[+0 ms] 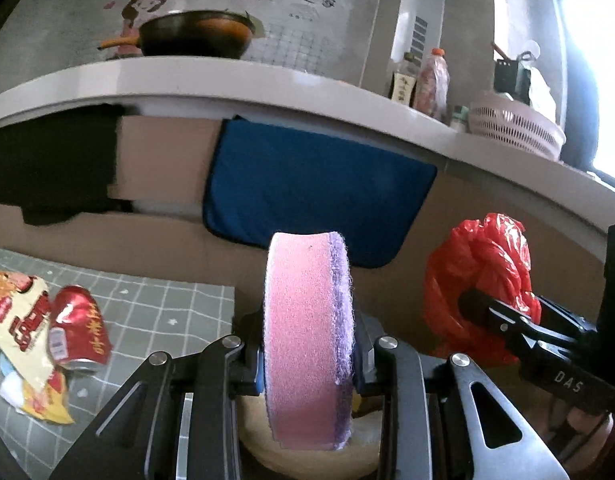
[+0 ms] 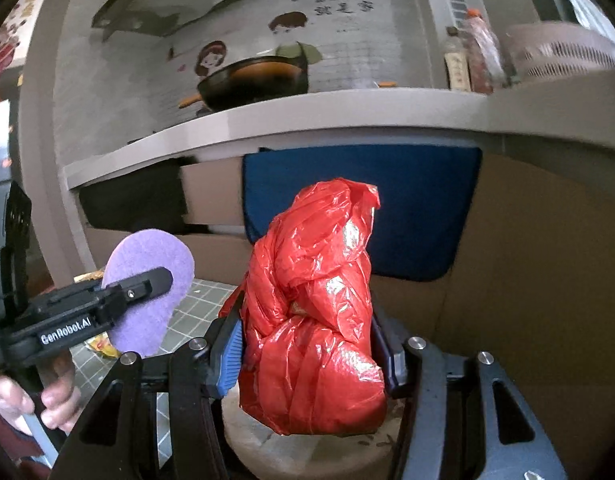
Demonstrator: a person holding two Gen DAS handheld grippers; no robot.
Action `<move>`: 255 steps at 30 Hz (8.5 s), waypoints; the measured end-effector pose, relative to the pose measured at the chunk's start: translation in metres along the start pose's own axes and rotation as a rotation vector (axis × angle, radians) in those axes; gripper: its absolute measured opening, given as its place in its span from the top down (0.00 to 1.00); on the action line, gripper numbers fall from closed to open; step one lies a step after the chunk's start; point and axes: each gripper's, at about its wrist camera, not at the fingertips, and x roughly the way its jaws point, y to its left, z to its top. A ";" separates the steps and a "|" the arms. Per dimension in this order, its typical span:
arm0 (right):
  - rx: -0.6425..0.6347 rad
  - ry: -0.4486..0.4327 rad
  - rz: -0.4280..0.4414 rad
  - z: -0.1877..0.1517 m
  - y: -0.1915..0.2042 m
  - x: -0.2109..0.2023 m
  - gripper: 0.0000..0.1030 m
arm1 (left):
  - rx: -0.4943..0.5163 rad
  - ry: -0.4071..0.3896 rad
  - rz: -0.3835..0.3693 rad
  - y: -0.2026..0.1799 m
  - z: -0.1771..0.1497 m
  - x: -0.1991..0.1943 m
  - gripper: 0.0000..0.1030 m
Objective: Collect trash
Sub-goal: 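Lift the sponge with the left gripper while the right gripper carries the red bag over the bin, then open the left gripper over the bin while the right gripper releases the red bag, then reach the left gripper to a snack bag while the right gripper reaches the red can, then grasp the orange snack bag with the left gripper while the right gripper grasps the red can, then carry the snack bag and red can over the bin and open both grippers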
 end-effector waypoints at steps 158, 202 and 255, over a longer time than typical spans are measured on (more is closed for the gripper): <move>-0.016 0.530 0.578 -0.059 0.271 0.315 0.38 | -0.533 0.100 0.333 0.331 -0.101 -0.145 0.87; -0.187 0.365 0.426 -0.049 0.226 0.202 0.55 | -0.355 0.034 0.398 0.268 -0.058 -0.122 0.92; 0.095 0.129 -0.029 -0.038 -0.066 0.064 0.66 | -0.138 0.288 -0.095 -0.005 -0.042 0.095 0.92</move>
